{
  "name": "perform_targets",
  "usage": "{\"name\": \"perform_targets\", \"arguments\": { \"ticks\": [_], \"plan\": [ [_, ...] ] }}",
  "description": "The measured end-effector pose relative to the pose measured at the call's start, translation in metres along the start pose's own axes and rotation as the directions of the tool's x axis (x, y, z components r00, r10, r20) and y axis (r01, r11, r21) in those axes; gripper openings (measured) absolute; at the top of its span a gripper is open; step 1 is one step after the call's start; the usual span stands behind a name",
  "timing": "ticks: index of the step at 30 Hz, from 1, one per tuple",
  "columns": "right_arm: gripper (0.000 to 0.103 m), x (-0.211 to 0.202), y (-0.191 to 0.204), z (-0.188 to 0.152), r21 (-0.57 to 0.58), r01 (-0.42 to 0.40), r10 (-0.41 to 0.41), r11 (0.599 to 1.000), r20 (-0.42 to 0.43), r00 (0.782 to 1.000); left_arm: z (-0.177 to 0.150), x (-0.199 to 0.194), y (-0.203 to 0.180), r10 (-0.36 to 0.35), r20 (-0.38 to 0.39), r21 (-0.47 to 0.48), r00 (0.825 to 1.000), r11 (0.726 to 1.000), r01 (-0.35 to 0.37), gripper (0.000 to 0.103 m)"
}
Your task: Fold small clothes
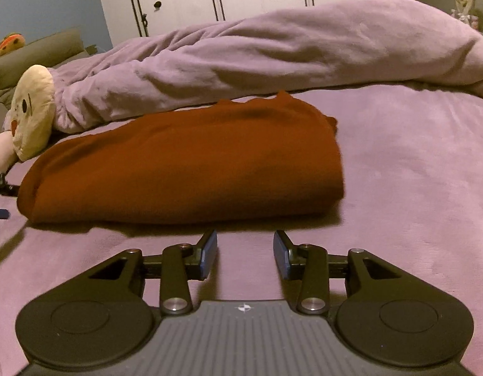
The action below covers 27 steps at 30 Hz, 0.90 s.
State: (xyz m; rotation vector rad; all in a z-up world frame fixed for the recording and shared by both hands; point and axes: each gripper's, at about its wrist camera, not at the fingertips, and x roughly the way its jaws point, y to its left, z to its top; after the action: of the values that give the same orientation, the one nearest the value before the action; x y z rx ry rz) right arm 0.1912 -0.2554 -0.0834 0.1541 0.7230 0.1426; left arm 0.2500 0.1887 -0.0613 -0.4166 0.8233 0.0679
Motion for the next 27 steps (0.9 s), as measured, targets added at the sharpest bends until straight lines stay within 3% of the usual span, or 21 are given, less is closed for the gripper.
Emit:
{"name": "perform_targets", "arguments": {
  "ticks": [4, 8, 11, 15, 18, 19, 21, 24, 27],
  "plan": [
    [0.041, 0.004, 0.009, -0.003, -0.031, -0.009, 0.009, 0.999, -0.008, 1.000, 0.003, -0.004, 0.005, -0.094, -0.008, -0.043, 0.996, 0.995, 0.093, 0.098],
    [0.046, 0.004, 0.011, -0.006, -0.025, -0.015, 0.015, 1.000, -0.001, 1.000, 0.005, -0.006, 0.008, -0.201, -0.002, -0.103, 0.980, 0.974, 0.200, 0.098],
    [0.046, 0.003, 0.012, -0.009, -0.032, -0.015, 0.015, 0.999, 0.001, 1.000, 0.007, 0.003, 0.000, -0.171, -0.019, -0.073, 0.985, 0.983, 0.170, 0.098],
    [0.046, 0.003, 0.014, -0.008, -0.039, -0.016, 0.016, 0.999, -0.001, 1.000, 0.006, 0.027, -0.010, -0.161, -0.104, -0.038, 0.981, 0.987, 0.157, 0.098],
    [0.042, 0.002, 0.018, -0.006, -0.054, -0.016, 0.017, 0.998, 0.008, 1.000, 0.005, 0.038, -0.021, -0.136, -0.118, 0.021, 0.984, 0.990, 0.140, 0.098],
    [0.036, 0.001, 0.019, -0.006, -0.059, -0.016, 0.017, 0.998, 0.013, 1.000, 0.008, 0.040, -0.024, -0.134, -0.121, 0.042, 0.984, 0.989, 0.140, 0.096],
    [0.031, 0.002, 0.021, -0.006, -0.066, -0.021, 0.022, 0.998, 0.015, 1.000, 0.014, 0.046, -0.028, -0.126, -0.143, 0.044, 0.982, 0.990, 0.134, 0.062],
    [0.026, 0.003, 0.023, -0.004, -0.069, -0.018, 0.020, 0.997, 0.023, 1.000, 0.021, 0.051, -0.029, -0.155, -0.172, 0.008, 0.973, 0.987, 0.159, 0.045],
    [0.020, 0.004, 0.028, 0.003, -0.060, -0.022, 0.025, 0.998, 0.050, 0.998, 0.020, 0.055, -0.028, -0.166, -0.168, 0.000, 0.972, 0.986, 0.168, 0.049]
  ]
}}
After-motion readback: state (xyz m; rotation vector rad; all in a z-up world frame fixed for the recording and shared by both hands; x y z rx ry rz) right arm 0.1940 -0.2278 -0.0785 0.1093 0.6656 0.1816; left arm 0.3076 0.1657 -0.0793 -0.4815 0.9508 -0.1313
